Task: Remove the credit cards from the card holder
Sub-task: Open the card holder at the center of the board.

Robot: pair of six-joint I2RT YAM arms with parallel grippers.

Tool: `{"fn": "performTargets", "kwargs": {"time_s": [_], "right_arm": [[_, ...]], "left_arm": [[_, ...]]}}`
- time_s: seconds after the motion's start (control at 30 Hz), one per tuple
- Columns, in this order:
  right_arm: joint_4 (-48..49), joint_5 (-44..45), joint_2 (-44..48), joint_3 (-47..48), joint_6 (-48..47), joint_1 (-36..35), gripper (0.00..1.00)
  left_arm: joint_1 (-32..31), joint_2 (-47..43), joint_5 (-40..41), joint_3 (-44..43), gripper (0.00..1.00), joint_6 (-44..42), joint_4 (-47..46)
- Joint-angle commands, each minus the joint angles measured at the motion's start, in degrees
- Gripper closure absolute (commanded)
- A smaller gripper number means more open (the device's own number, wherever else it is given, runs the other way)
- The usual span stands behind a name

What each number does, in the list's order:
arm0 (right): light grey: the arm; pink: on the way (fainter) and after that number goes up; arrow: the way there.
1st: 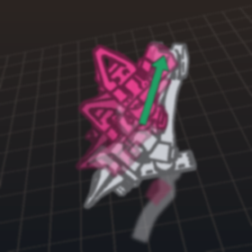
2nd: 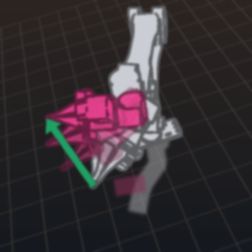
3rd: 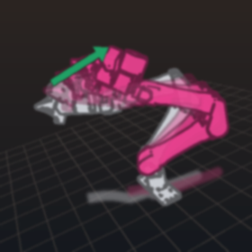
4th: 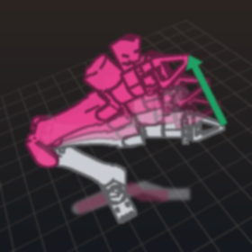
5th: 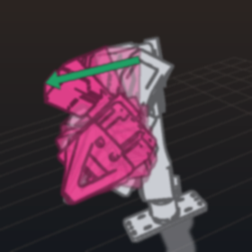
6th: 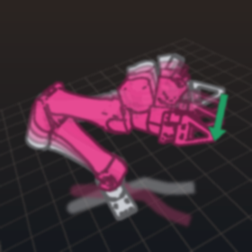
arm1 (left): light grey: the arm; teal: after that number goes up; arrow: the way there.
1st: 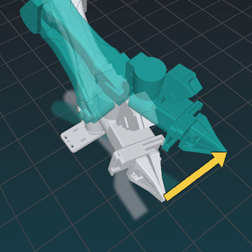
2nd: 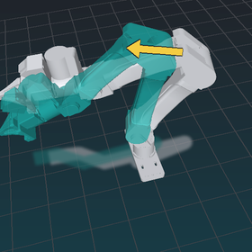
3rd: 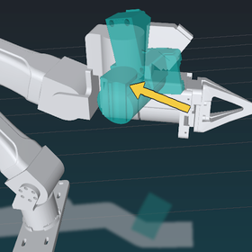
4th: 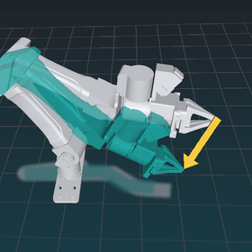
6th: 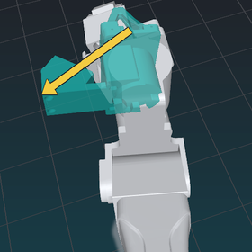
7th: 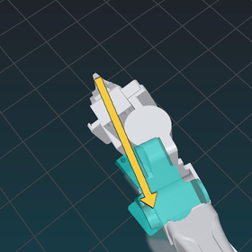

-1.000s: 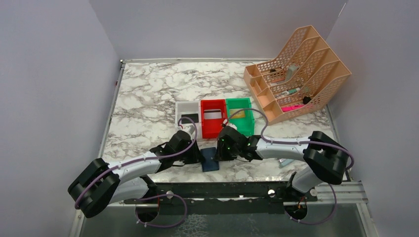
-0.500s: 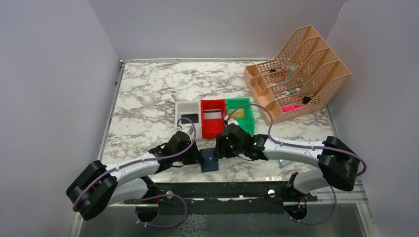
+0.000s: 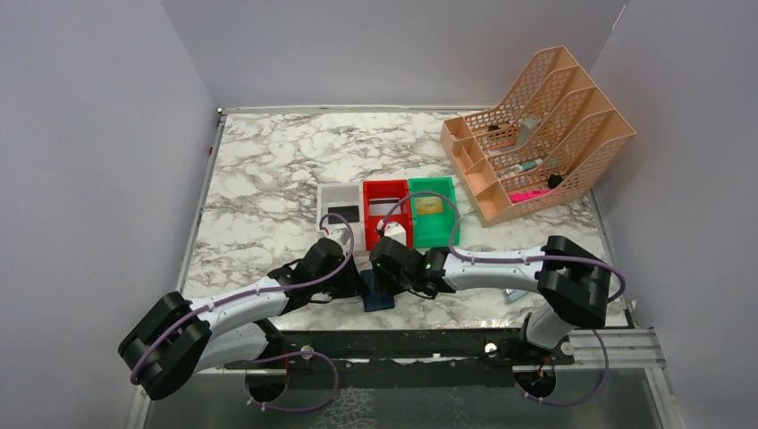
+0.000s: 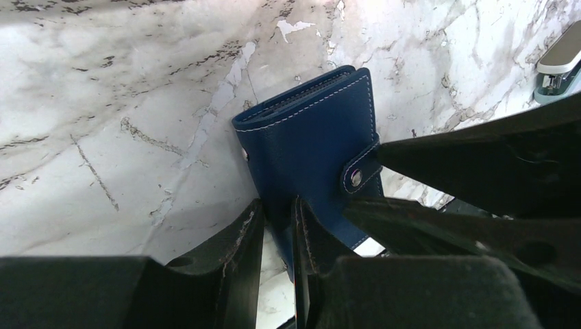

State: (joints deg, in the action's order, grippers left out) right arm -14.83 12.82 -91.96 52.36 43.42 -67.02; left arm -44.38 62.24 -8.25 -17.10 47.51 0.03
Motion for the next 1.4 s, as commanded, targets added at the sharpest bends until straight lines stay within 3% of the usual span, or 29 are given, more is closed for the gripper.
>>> {"fn": "performTargets", "kwargs": {"time_s": [0.0, 0.43, 0.57, 0.87, 1.0, 1.37], "right_arm": [[-2.49, 3.43, -3.65, 1.84, -1.35, -0.38, 0.56], [-9.44, 10.82, -8.94, 1.73, 2.17, -4.68, 0.57], [-11.16, 12.72, -10.09, 1.86, 4.61, -4.7, 0.63], [-3.26, 5.56, -7.02, 0.62, 6.91, -4.14, 0.78], [-1.33, 2.89, -4.88, -1.11, 8.18, -1.75, 0.98], [5.9, -5.18, 3.11, -8.46, 8.13, 4.56, 0.95]], "left_arm": [[-0.42, 0.19, 2.39, 1.9, 0.77, -1.61, 4.57], [-0.38, 0.2, 2.36, 1.64, 0.77, -1.46, 4.6], [-0.38, 0.34, 2.36, 1.72, 0.77, -1.28, 4.54], [-0.35, 0.48, 2.45, 1.91, 0.77, -1.45, 4.66], [-0.38, 0.37, 2.43, 1.9, 0.77, -1.99, 5.17], [-0.38, 1.3, 2.53, 1.39, 0.77, -2.59, 5.6]]}}
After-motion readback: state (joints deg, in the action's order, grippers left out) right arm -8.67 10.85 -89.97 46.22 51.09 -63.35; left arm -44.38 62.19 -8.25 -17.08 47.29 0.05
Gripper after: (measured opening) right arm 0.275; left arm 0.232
